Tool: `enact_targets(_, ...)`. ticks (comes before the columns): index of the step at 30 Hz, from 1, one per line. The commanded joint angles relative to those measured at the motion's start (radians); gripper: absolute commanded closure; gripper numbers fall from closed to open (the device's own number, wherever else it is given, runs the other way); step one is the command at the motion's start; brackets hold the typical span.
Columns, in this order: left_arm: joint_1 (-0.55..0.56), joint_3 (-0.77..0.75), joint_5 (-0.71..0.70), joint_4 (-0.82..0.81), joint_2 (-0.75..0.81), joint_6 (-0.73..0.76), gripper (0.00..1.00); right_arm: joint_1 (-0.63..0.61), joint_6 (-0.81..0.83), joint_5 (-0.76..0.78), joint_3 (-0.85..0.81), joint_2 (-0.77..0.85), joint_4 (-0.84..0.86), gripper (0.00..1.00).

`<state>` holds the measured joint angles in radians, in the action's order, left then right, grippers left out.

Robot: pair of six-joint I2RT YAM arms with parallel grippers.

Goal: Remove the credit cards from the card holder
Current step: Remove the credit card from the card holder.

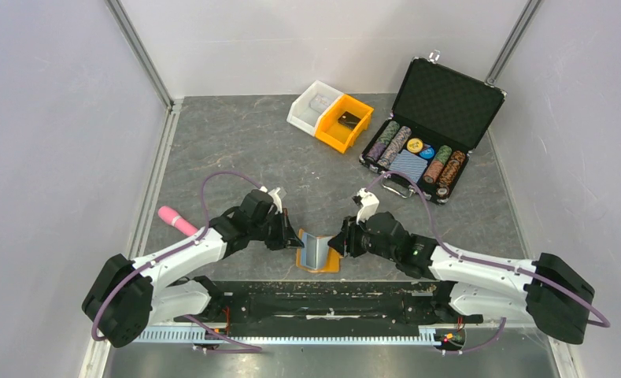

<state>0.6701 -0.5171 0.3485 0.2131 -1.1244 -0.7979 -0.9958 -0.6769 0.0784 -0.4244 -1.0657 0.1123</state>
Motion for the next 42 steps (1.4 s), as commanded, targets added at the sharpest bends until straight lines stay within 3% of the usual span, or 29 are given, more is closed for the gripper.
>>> enact_targets(1,0.006,0.008,-0.011,-0.008,0.011,0.016,0.98,-0.001,-0.011,-0.108,-0.013,-0.01,0.148,0.65)
enact_targets(7,0.007,0.012,-0.019,-0.015,0.008,0.01,0.97,-0.003,-0.076,-0.212,-0.011,-0.133,0.294,0.66)
enact_targets(11,0.006,0.012,-0.022,-0.021,-0.008,0.007,0.96,-0.001,-0.087,-0.22,-0.025,-0.216,0.293,0.67)
enact_targets(16,0.006,-0.023,-0.066,0.048,-0.032,0.015,0.84,0.025,-0.087,-0.184,0.032,-0.255,0.285,0.68)
enact_targets(23,0.006,-0.12,-0.245,0.235,0.011,0.009,0.64,0.033,-0.068,-0.195,0.076,-0.265,0.314,0.71)
enact_targets(27,0.006,-0.141,-0.227,0.236,0.051,0.009,0.53,0.033,-0.067,-0.193,0.092,-0.267,0.332,0.73)
enact_targets(42,0.01,-0.119,-0.06,0.11,0.121,0.016,0.56,0.033,-0.078,-0.22,0.097,-0.237,0.375,0.75)
